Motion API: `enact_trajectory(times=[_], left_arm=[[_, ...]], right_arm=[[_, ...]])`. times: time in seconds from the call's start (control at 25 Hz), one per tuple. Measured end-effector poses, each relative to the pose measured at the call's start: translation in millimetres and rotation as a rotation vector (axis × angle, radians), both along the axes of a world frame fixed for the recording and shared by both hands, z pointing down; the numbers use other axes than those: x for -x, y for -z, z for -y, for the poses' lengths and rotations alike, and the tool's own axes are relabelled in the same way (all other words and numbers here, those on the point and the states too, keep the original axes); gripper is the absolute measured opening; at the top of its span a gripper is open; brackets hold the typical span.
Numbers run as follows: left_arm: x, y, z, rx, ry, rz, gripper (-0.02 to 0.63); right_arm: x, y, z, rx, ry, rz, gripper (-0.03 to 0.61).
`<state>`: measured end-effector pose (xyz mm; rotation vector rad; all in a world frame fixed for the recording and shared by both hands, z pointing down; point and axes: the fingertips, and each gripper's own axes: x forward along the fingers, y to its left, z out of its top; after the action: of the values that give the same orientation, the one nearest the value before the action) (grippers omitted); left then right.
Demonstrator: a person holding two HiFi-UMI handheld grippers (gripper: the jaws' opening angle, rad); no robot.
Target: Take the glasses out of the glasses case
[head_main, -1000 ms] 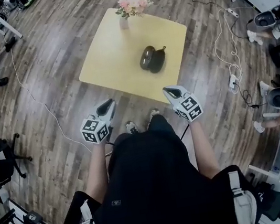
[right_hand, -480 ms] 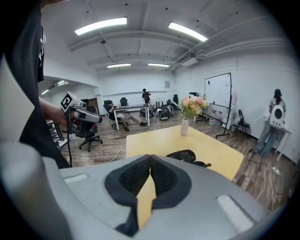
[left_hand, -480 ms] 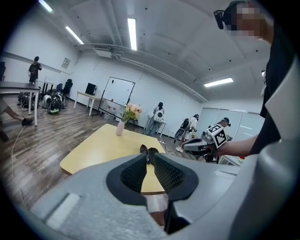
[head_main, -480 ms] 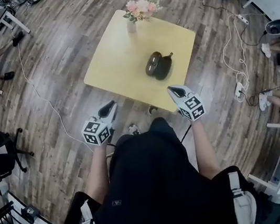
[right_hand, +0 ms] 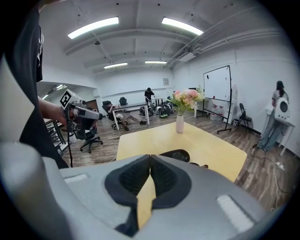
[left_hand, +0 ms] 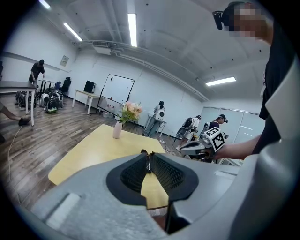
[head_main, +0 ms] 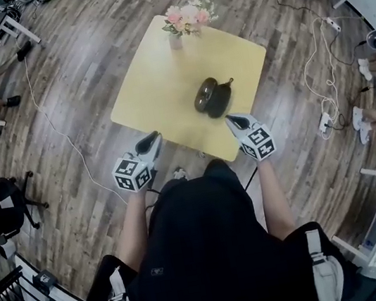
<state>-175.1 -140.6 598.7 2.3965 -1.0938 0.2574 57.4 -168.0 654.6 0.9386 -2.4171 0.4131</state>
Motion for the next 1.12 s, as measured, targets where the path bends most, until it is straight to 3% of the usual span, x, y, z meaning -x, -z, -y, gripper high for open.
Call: enact_trajectory(times=[0.48, 0.76, 0.96, 1.12], left_arm=[[-21, -24, 48, 0.067, -0.006, 0.004, 0.058], [-26, -36, 57, 0.109, -0.003, 0.003, 0.058], [-26, -44, 63, 0.134, -0.001, 0.003, 0.058], [-26, -46, 69, 0.148, 0.002, 0.003, 0.058]], right_arm=[[4, -51, 41, 0.165, 0.018, -0.004, 0.005], [4, -73, 72, 0.242, -0.045, -0.004, 0.005], [15, -104, 90, 0.423, -0.116, 0.065, 0.005], [17, -116, 106, 0.474, -0.156, 0.079, 0.006]])
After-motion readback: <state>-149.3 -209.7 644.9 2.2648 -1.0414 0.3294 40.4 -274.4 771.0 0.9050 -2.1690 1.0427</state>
